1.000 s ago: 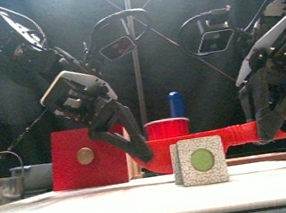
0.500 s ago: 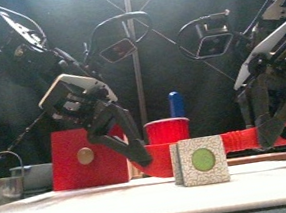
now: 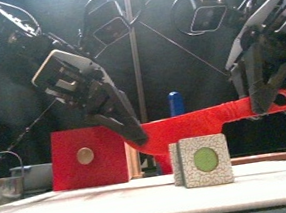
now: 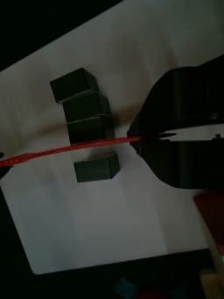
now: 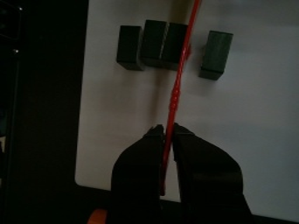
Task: Place sushi on board then cut the sushi with the knife then place the pieces on the plate
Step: Cut the sushi into 4 pieces
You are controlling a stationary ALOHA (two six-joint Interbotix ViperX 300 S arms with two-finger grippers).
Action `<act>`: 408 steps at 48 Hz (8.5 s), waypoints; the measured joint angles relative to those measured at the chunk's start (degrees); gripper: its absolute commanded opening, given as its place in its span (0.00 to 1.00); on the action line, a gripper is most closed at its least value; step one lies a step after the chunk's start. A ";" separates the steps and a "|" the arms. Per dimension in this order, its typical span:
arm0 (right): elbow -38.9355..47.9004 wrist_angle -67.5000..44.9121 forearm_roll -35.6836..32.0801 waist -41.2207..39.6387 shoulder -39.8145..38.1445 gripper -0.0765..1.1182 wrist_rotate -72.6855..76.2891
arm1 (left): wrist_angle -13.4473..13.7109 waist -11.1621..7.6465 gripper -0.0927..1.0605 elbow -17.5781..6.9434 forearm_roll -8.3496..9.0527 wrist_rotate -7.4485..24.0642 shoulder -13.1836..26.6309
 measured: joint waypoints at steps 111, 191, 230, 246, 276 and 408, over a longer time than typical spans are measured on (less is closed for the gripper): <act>-2.64 0.88 -1.41 2.20 7.12 0.38 0.09 | -0.70 -3.34 0.38 -0.18 -4.92 -0.09 2.11; -4.66 5.27 -1.41 3.08 2.90 0.38 0.09 | -0.53 -6.50 0.38 -0.62 -7.03 -0.18 -0.09; -4.66 4.57 0.35 3.69 5.63 0.38 0.09 | -0.53 -7.12 0.38 -0.88 -8.09 -0.18 1.32; -4.83 2.90 0.62 4.31 10.90 0.38 0.09 | -0.62 -7.73 0.38 -2.11 -8.61 -0.18 5.80; -6.15 4.83 -2.46 4.66 8.26 0.38 0.18 | 1.93 -8.26 0.38 -2.72 -9.49 -0.18 2.90; -8.17 10.11 -7.38 0.00 5.19 0.38 0.09 | 4.48 -4.92 0.43 -0.97 -5.63 -0.18 -2.29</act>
